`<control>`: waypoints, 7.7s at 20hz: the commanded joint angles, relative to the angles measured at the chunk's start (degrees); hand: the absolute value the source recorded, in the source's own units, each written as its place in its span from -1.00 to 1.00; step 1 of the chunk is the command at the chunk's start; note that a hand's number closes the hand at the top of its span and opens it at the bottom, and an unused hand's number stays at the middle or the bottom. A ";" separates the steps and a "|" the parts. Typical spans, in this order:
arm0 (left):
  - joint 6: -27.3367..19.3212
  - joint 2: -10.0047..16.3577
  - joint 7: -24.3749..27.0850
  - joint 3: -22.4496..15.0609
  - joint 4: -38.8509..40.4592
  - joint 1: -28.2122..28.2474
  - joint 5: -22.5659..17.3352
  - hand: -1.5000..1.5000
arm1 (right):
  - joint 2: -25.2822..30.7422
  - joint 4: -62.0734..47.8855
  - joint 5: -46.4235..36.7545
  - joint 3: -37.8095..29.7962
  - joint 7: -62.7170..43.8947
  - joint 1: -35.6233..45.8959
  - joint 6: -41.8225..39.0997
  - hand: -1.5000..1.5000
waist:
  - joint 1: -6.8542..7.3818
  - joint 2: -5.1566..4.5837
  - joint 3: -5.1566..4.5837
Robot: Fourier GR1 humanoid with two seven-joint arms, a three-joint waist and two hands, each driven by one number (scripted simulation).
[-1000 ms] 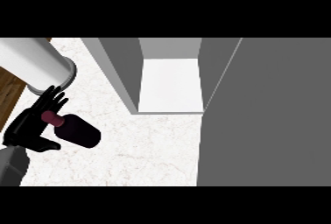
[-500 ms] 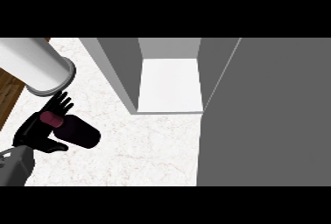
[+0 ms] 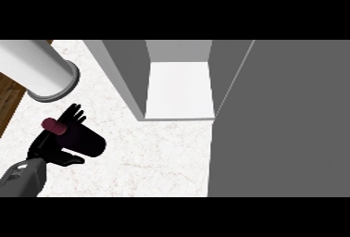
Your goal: Pick up the wine, place it into the cabinet and close the cabinet
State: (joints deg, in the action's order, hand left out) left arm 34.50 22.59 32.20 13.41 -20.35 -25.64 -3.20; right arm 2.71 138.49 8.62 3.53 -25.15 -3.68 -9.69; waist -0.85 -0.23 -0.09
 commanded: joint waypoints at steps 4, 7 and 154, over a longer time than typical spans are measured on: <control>0.82 -1.96 4.95 0.32 7.60 -4.01 1.27 -1.00 | -0.76 -0.28 -1.32 1.72 1.23 -1.30 -0.30 -1.00 | -0.60 -0.23 -0.07; 3.74 -1.02 7.54 -0.05 7.28 -0.97 1.42 -1.00 | 0.73 0.65 2.10 -1.42 1.65 -2.77 -1.97 -1.00 | -0.34 -0.11 -0.03; -46.65 -22.59 6.02 -36.41 0.56 -27.88 -53.32 1.00 | 0.38 -8.36 2.80 -5.81 10.61 -4.43 -6.70 -1.00 | -1.22 -0.19 0.07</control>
State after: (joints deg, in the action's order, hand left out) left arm -11.59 0.00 39.14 -24.12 -22.25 -50.80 -55.47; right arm 1.81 129.20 9.73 -0.46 -15.36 -6.38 -14.86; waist -1.89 -0.42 -0.04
